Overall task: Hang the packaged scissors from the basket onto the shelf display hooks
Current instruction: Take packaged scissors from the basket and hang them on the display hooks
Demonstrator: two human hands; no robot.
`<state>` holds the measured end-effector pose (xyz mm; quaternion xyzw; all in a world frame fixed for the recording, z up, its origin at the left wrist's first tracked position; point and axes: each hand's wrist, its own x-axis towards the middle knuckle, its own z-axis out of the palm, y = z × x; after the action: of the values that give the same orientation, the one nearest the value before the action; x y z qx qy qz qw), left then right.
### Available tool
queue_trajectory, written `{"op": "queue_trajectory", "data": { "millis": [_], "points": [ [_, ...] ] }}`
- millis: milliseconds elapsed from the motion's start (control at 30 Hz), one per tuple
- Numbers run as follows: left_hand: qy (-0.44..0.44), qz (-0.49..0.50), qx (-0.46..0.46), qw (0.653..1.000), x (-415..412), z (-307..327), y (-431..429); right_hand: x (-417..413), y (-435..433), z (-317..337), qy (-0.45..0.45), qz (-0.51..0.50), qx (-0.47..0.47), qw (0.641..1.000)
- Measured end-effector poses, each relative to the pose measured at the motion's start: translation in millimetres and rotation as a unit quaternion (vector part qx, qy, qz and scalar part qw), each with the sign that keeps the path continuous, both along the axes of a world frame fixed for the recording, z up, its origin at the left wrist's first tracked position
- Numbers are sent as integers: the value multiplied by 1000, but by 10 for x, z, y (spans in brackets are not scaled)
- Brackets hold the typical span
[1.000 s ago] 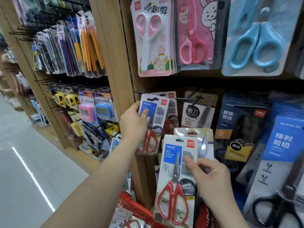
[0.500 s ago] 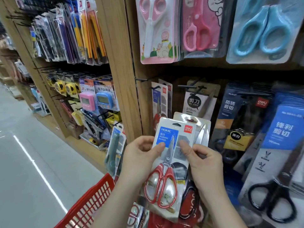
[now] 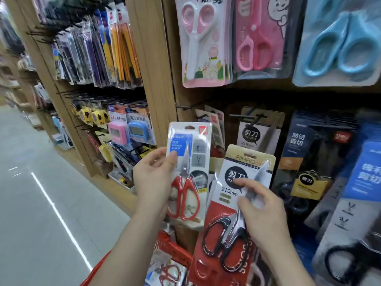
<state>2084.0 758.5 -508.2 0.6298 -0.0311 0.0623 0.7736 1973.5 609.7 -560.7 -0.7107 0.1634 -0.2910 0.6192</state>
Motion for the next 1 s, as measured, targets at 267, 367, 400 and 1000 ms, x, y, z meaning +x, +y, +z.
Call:
{"op": "queue_trajectory", "data": {
  "millis": [267,367,400,1000],
  "points": [
    [-27,-5,32,999,328,197,-330,23,-43,-43,-11,44,22,999],
    [-25,0,44,999,374,181,-323,24,-60,-45,-13,33,9,999],
    [-25,-1,45,999,377,174,-311,25,-71,-55,-17,36,11,999],
    [-74,64,232,968,568,143,-535,-33,-103,-38,-31,27,28,999]
  ]
}}
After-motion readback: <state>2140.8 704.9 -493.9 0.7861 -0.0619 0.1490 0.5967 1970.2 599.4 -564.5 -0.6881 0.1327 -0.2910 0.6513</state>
